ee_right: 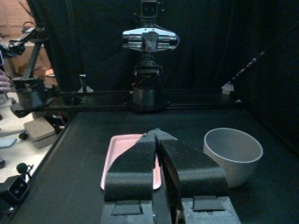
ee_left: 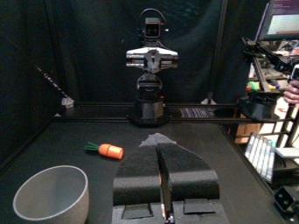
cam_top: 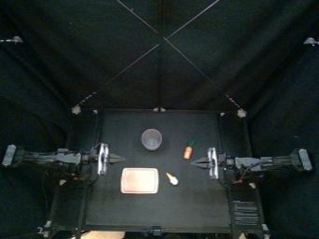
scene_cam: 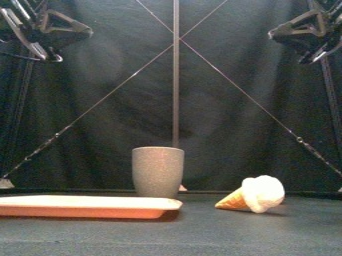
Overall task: Pick the ice cream then place it on the pink plate
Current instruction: Pick the ice cream
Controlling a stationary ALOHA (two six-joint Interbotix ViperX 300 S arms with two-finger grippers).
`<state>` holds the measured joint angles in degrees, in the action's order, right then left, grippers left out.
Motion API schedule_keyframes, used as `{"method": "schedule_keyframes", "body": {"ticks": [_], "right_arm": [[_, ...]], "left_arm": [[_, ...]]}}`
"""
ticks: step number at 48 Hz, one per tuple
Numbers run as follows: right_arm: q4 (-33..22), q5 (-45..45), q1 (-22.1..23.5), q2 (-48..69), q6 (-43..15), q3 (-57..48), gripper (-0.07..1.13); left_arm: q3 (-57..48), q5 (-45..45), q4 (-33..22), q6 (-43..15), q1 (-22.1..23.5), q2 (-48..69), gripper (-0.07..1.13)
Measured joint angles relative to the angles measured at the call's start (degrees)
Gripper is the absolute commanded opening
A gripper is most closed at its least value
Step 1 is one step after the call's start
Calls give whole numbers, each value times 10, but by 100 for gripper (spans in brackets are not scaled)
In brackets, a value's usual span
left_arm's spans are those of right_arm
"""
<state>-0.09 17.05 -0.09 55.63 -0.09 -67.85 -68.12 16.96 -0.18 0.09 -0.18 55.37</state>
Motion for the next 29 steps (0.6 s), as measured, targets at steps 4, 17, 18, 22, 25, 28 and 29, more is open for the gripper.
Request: {"method": "schedule_keyframes", "body": {"ticks": [4, 17, 18, 22, 25, 28, 29], "right_arm": [[2, -1, 4, -4, -3, -6, 0], [54, -14, 16, -62, -64, -10, 11], [58, -20, 14, -69, -74, -7, 12], [67, -48, 4, -94, -106, 4, 21], [69, -69, -10, -113, -128, 11, 30], [71, -83, -25, -136, -154, 18, 41], [72, -85, -29, -145, -162, 19, 46]], "left_arm": [[-11, 11, -14, 4, 0, 0, -6], [-19, 27, -35, 1, 1, -1, -3], [-19, 28, -35, 0, 1, -2, -3], [-19, 27, -33, 0, 1, -2, -3], [-19, 28, -29, -1, 2, -2, -3], [-20, 28, -25, -1, 2, -2, -3], [-20, 27, -23, -1, 2, -1, -3]]}}
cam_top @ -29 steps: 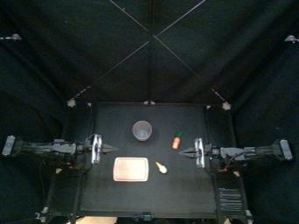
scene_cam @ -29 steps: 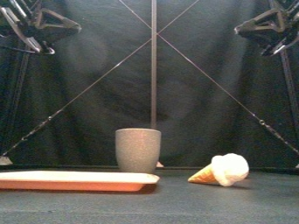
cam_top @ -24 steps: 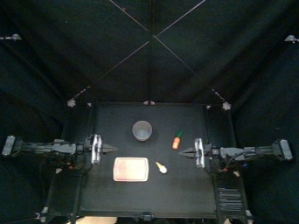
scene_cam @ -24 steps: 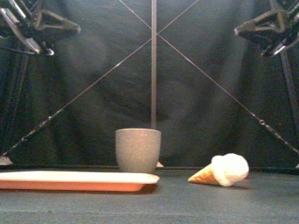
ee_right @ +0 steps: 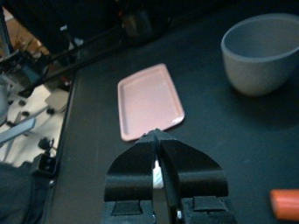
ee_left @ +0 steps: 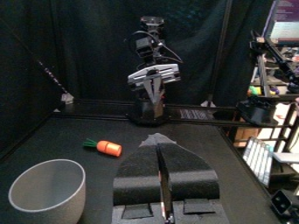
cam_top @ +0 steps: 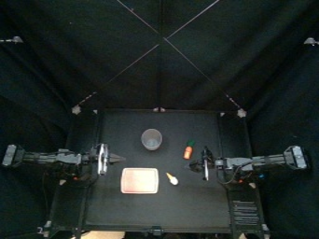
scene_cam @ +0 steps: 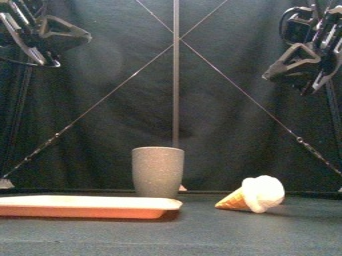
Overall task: Pick the ice cream then place it on the pink plate
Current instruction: Pick the ice cream
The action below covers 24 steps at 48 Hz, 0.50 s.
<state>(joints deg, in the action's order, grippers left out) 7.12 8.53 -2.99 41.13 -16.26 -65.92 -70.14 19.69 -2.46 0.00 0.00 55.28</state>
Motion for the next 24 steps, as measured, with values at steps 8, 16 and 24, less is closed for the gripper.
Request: {"method": "schedule_keyframes", "body": {"ticks": [8, 16, 24], "right_arm": [[-2, -2, -18, -70, -53, 14, 83], [1, 11, -18, -134, -60, 29, 106], [2, 20, -22, -203, -60, 51, 105]], "left_arm": [[-2, 1, 4, 0, 2, -1, -3], [-4, 1, 4, 1, 2, 0, -3], [-4, 1, 4, 1, 3, -1, -3]]}}
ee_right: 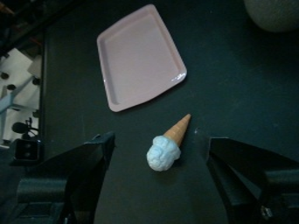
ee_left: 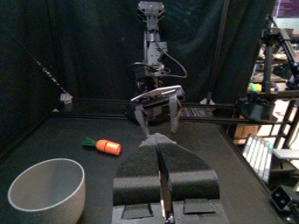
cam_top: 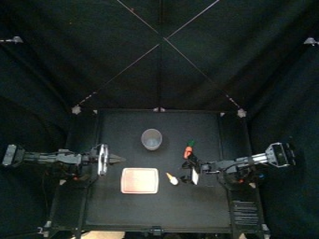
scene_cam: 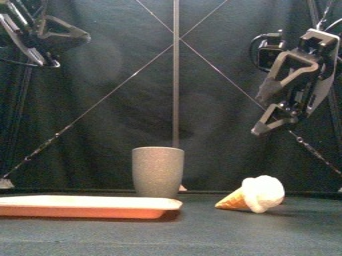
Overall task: Pick the ice cream then place it on the pink plate
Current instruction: Pick the ice cream
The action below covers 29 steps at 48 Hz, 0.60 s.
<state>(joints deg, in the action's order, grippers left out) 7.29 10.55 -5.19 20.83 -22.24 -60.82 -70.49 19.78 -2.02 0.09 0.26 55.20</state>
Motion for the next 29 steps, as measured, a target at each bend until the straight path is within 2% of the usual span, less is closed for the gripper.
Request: {"method": "schedule_keyframes", "body": {"ticks": [29], "right_arm": [[40, -4, -32, -207, -2, 82, 104]], "left_arm": [[-10, 0, -1, 0, 1, 0, -3]]}}
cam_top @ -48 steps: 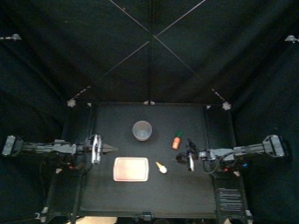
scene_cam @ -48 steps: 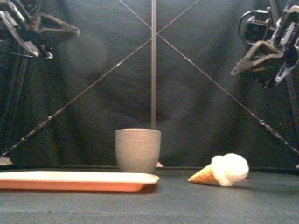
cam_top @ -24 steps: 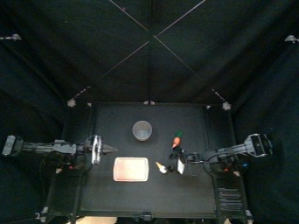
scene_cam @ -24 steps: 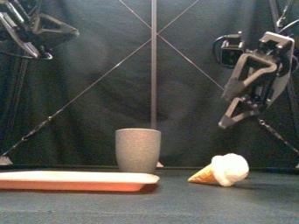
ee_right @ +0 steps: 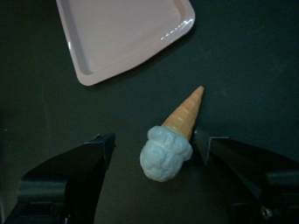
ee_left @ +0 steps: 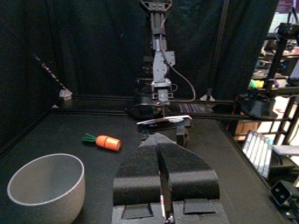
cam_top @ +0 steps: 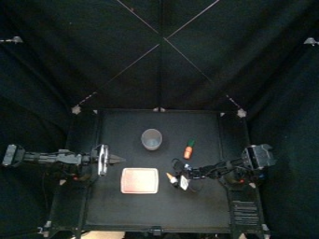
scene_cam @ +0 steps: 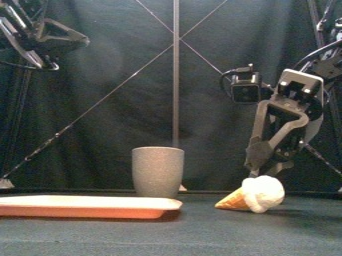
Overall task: Pick the ice cream then place it on the pink plate
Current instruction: Pick the ice cream
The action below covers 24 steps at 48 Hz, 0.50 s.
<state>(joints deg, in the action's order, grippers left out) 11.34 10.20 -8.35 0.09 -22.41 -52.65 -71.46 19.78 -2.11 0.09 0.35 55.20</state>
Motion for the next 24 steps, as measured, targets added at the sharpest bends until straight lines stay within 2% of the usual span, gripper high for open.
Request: {"method": "schedule_keyframes", "body": {"ticks": [13, 17, 24], "right_arm": [[11, -31, -3, -32, 1, 23, 98], [11, -33, -4, -33, 0, 26, 89], [8, -33, -4, -33, 1, 31, 64]], "left_arm": [[-2, -1, 0, 0, 0, 0, -3], [-2, 0, 0, 0, 0, 0, -3], [-3, 0, 1, 0, 0, 0, -3]]}}
